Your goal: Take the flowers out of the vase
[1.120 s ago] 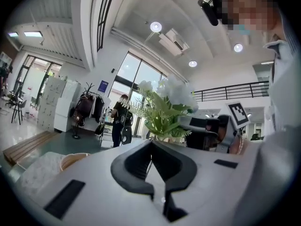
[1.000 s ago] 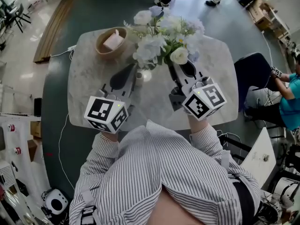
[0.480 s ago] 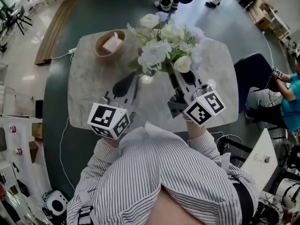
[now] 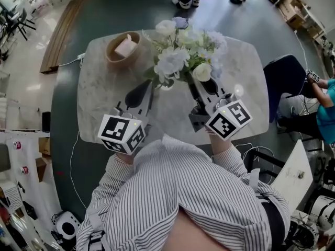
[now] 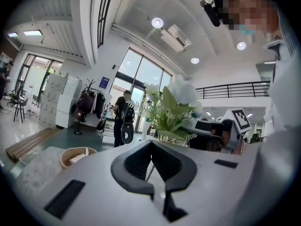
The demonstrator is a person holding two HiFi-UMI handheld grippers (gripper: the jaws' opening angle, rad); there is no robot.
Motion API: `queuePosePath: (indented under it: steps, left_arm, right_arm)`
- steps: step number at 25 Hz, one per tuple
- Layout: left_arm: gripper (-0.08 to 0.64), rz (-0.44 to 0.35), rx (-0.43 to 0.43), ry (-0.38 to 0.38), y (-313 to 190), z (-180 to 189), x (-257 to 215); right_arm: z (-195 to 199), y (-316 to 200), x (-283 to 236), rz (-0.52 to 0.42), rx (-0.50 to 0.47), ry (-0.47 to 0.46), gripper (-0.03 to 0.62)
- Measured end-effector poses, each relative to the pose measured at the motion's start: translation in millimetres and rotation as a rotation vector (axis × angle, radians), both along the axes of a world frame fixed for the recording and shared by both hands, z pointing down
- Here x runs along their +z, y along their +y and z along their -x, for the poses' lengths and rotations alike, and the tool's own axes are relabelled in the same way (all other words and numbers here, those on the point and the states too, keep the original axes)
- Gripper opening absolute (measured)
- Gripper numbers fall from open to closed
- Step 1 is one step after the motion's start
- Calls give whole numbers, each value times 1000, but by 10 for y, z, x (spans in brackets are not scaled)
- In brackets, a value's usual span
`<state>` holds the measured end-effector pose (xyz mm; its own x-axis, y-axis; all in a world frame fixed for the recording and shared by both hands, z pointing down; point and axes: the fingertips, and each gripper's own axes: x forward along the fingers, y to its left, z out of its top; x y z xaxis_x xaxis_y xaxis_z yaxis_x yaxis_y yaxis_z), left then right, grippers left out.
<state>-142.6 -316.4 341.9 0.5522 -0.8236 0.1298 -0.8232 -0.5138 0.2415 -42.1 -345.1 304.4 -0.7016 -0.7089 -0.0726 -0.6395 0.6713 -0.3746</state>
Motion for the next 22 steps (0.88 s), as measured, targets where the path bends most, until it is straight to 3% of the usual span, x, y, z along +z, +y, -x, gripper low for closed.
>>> queuePosePath:
  steps: [22]
  left_arm:
    - [12, 22, -3, 18, -83, -157, 57]
  right_arm:
    - [-17, -51, 51, -2, -46, 54, 40]
